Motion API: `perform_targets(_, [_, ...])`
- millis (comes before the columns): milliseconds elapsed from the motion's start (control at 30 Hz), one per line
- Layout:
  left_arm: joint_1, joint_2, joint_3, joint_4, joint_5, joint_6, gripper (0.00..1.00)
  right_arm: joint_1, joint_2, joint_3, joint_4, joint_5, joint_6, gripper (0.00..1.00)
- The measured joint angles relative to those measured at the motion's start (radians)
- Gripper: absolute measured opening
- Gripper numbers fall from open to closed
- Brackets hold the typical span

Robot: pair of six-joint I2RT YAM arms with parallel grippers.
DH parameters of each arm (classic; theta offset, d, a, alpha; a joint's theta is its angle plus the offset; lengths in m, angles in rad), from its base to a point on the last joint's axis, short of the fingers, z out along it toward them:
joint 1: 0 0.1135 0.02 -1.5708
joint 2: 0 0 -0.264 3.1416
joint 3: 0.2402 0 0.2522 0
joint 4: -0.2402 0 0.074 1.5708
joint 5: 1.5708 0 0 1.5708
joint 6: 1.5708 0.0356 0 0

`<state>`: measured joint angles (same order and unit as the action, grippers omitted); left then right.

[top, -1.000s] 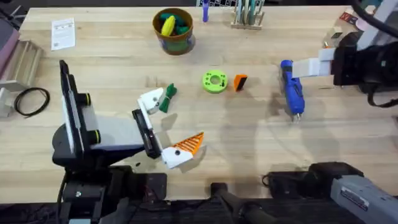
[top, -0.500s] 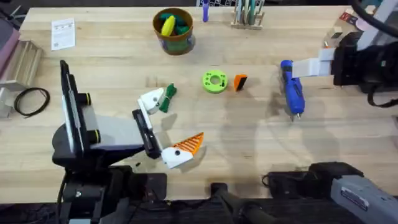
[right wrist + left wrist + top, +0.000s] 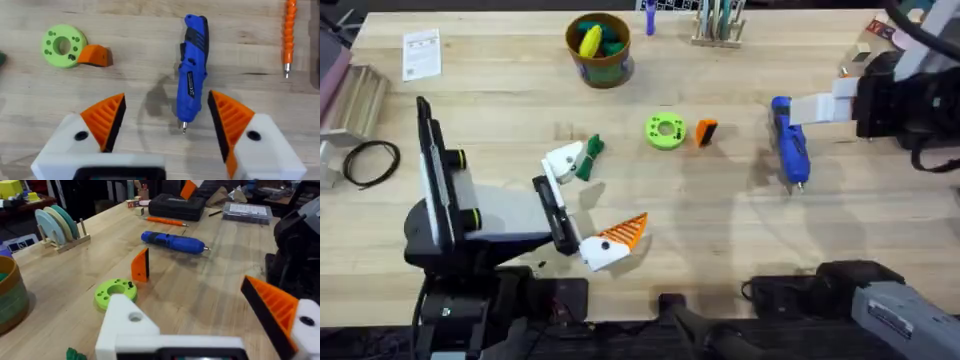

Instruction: Pick up the gripper from the table and insert it into the empty holder that is missing its gripper. Then pick up a screw, insert it into the mounting hole, and use the screwdriver to tighten it. Finally, clean up the table by picking up the vegetable and placing it into the bucket.

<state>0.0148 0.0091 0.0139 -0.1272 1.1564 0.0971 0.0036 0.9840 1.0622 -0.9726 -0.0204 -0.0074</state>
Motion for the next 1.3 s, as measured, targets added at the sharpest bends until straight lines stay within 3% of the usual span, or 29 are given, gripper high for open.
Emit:
perform_targets(433, [0.0, 0.0, 0.0, 0.0, 0.0, 0.0, 0.985, 0.0, 0.0, 0.0, 0.0, 0.052, -0.074, 0.991])
perform_targets(667, [0.0, 0.0, 0.0, 0.0, 0.0, 0.0, 0.986, 0.0, 0.0, 0.0, 0.0, -0.118, 0.008, 0.99])
perform_targets(933, [0.0, 0.0, 0.0, 0.0, 0.0, 0.0, 0.986, 0.006, 0.0, 0.003, 0.023, -0.205, 0.034, 0.991])
perform_targets(1100, [0.0, 0.0, 0.0, 0.0, 0.0, 0.0, 0.986, 0.093, 0.023, 0.052, -0.009, -0.204, 0.04, 0.991])
perform_targets(1300, [0.0, 0.0, 0.0, 0.0, 0.0, 0.0, 0.985, 0.259, 0.154, 0.191, -0.088, -0.123, 0.073, 0.991])
